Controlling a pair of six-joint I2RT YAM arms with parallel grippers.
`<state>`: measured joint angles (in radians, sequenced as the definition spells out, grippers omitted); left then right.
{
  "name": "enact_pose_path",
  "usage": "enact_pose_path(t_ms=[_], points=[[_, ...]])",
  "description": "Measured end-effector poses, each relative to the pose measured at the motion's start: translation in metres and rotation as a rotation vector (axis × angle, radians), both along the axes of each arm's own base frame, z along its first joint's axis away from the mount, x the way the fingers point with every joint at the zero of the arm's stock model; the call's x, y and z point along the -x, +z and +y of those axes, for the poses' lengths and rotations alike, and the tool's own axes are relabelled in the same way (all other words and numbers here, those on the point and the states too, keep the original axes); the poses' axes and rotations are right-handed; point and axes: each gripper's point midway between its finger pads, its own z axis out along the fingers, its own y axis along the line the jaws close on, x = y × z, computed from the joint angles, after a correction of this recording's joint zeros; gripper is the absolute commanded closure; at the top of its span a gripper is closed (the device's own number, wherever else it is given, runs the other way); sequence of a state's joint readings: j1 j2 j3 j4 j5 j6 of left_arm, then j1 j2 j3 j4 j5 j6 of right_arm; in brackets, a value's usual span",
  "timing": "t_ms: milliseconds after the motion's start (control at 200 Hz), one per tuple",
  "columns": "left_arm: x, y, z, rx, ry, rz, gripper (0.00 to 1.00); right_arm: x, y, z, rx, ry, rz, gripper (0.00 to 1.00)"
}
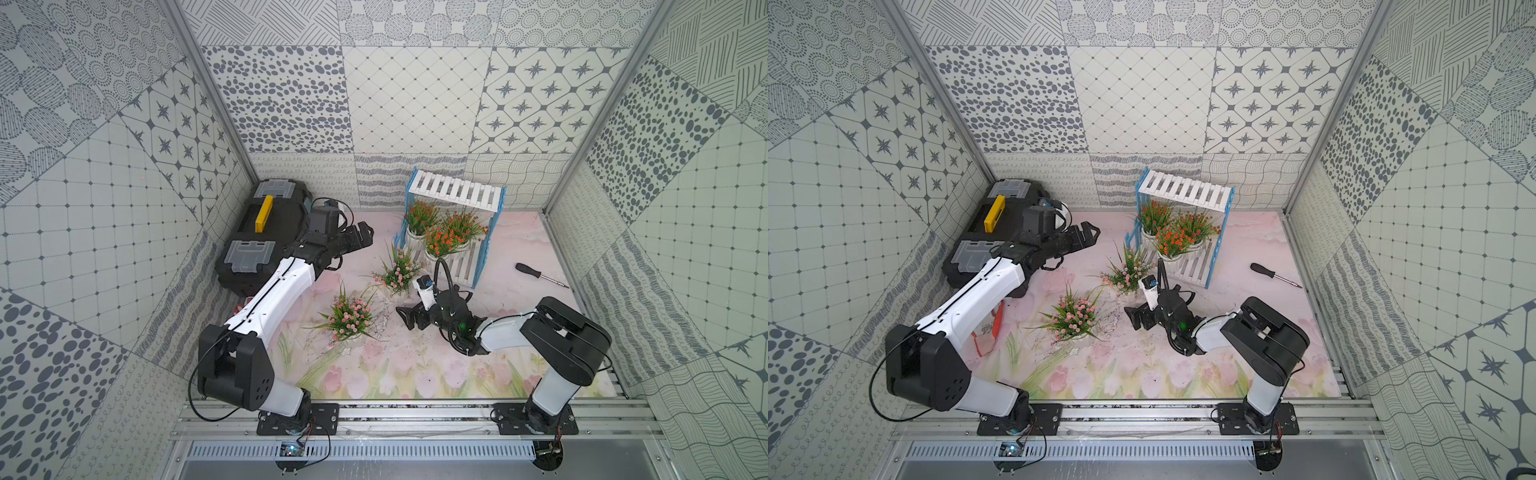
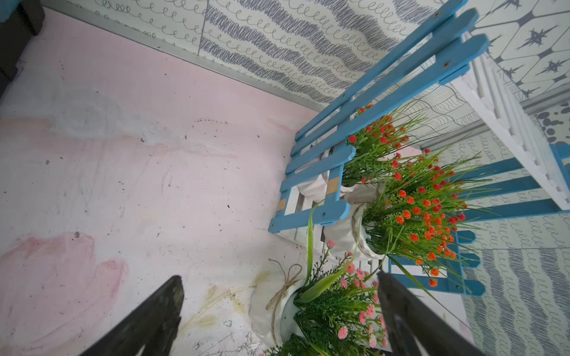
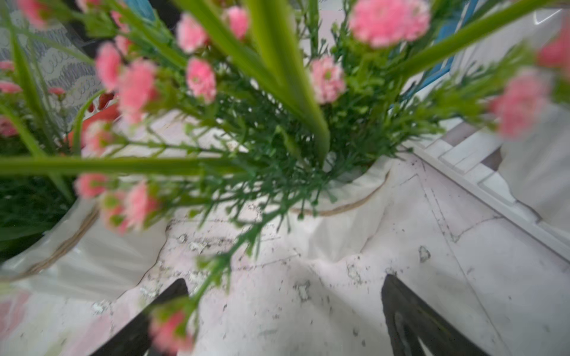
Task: Place the baby's breath potted plants on the rack by color
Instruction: Pick up the baby's breath potted plant from the center of the board.
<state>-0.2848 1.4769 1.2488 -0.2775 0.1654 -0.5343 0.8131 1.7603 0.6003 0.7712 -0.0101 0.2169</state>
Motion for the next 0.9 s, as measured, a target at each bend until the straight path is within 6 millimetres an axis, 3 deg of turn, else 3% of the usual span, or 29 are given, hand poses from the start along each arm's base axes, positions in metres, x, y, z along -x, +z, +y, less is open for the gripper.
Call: enact_pose_path(t_ms=[345, 900], points=[[-0.009, -0.009, -0.002, 0.037, 0.018, -0.01, 0.02, -0.044, 0.01, 0.026, -0.073, -0.076, -0.096, 0.02], [-0.018, -0.011, -0.004, 0.048, 0.017, -0.03, 0.02, -0.085, 0.02, 0.047, -0.063, -0.097, -0.128, 0.02]])
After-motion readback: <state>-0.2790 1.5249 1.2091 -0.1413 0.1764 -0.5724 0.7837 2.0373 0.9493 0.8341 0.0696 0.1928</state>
